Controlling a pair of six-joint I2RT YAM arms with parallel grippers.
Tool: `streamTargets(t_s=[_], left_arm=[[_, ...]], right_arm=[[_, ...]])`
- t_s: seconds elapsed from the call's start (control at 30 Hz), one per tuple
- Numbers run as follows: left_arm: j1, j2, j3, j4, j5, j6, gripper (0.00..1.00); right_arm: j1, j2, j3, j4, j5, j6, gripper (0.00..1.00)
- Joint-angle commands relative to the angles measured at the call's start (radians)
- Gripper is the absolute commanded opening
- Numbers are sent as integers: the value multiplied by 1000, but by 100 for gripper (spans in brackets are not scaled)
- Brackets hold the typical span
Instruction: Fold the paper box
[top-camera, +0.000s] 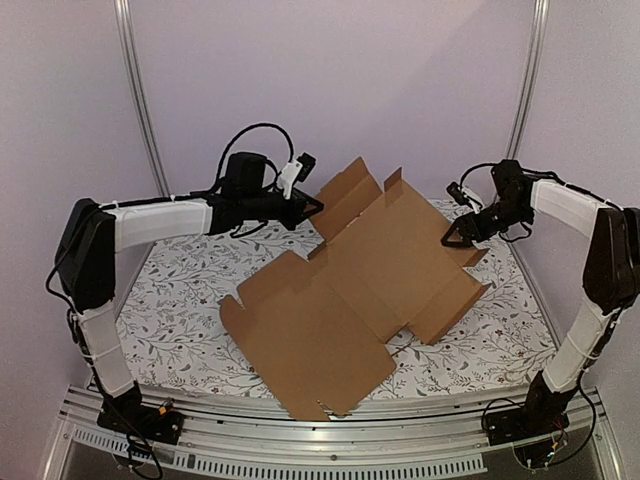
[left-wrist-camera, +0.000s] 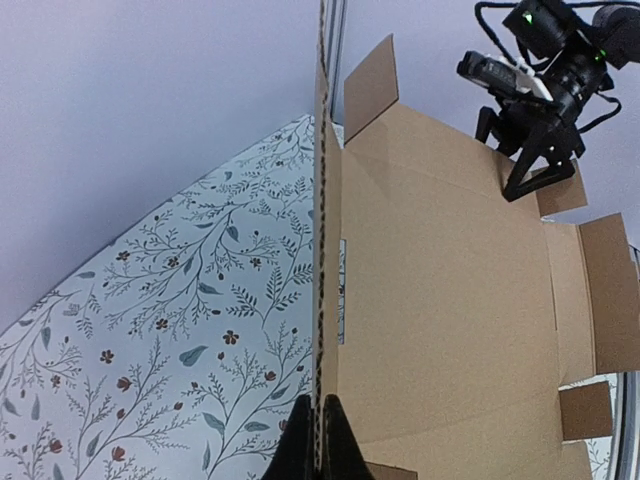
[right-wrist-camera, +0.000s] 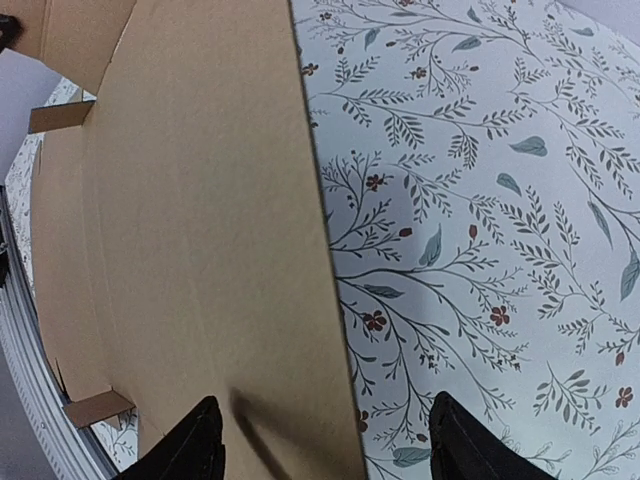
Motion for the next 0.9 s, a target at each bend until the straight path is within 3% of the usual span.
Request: streamTargets(t_s=[0.0,0.1,0.23,0.33,0.6,0.87], left_arm=[[-13,-59,-90,68,31,2,0],[-15,-84,-123,89,30,-12,0],[-15,-107,-167,140,6,-40,0],[-15,-115,-195,174,-10,-52,0],[-15,-120,-225,228,-38,-59,0],[-15,-113,-241,281,-27,-90,0]], right_arm=[[-2,51,124,-78,-142,-4,69],[-2,91,198,-130,-205,-1,64],[-1,139,279,-235,-271,-19,44],[7,162,312,-314,-296,-51,35],[62,180,340,-355,-236,-82,26],[118,231,431,-411,-134,-78,26]])
